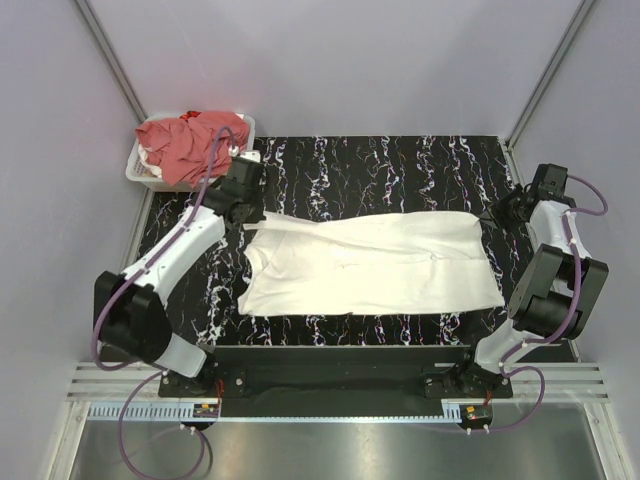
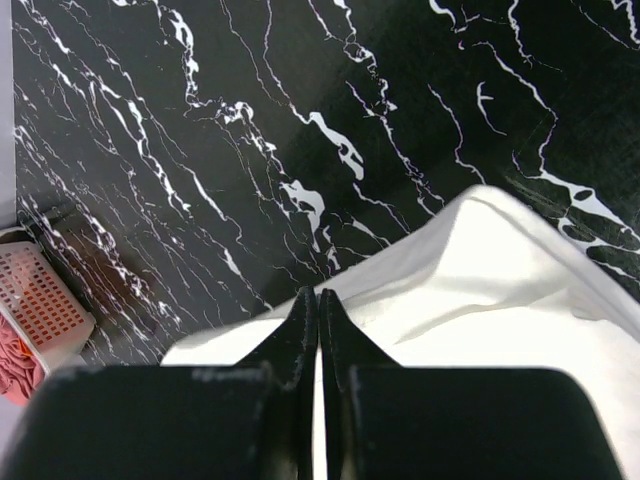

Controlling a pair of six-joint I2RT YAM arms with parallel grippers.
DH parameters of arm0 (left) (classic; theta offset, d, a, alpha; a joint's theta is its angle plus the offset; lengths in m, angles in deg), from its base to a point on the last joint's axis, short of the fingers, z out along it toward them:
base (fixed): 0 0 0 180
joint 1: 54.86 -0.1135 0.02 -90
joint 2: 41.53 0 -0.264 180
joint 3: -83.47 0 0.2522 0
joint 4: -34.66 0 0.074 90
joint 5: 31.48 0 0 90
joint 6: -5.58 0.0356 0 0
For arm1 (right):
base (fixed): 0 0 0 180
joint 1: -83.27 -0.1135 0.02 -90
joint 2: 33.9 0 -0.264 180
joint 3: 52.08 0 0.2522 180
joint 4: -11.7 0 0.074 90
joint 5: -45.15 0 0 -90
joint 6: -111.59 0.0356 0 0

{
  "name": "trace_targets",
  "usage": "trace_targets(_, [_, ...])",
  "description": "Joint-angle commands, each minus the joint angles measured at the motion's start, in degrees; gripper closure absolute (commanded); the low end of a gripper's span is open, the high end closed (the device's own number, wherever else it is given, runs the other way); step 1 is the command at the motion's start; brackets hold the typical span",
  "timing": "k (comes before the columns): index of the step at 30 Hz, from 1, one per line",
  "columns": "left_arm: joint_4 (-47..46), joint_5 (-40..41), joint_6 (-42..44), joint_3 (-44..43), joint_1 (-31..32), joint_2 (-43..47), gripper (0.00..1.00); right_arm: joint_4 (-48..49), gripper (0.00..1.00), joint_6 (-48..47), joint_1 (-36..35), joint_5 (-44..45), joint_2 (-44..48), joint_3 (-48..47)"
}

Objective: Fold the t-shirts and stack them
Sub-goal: Fold the tshirt

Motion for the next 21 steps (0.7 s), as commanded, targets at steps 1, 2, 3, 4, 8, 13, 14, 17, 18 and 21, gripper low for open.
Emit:
trace_targets(1, [3.3,2.3,2.6,0.5,0.2,4.0,1.00,0.7,1.00,0.3,0.4,-1.0,0.8,-1.9])
trace_targets(2, [3.3,2.3,2.4,2.3,0.2,4.7,1.00,0.7,1.00,0.1,0.4,-0.7,0.5,-1.9])
trace_targets(3, [3.4,2.3,2.0,3.2,0.2,6.4,1.00,0.7,1.00,0.1,0.4,-0.4,0.4,-1.7])
trace_targets(4, [3.2,2.2,1.7,4.3,0.2,7.3,1.00,0.6,1.00,-0.1,0.8,-0.2,0.3,-1.5])
trace_targets(8, [2.3,-0.1,-1.5,9.7,0.2,10.8,1.00,0.7,1.00,0.0,1.8,0.7,0.2,-1.3])
trace_targets(13, [0.5,-1.6,-4.1,12.7,0.3,11.2,1.00,0.7,1.00,0.0,2.1,-0.2,-1.3,-3.6])
trace_targets(14, [0.3,-1.6,-4.6,12.7,0.2,11.2,1.00,0.7,1.00,0.1,2.2,-0.1,-1.3,-3.8])
trace_targets(17, [-1.0,-0.4,-4.5,10.8,0.2,9.7,1.00,1.1,1.00,0.4,2.5,0.3,-1.5,-5.9])
trace_targets(18, [-1.7,0.5,-3.9,9.5,0.3,8.8,1.00,1.4,1.00,0.7,2.7,0.3,-1.9,-7.6])
trace_targets(21, [-1.7,1.7,-1.5,1.7,0.1,2.9,1.00,2.2,1.00,2.5,2.7,-1.1,-4.2,-11.9])
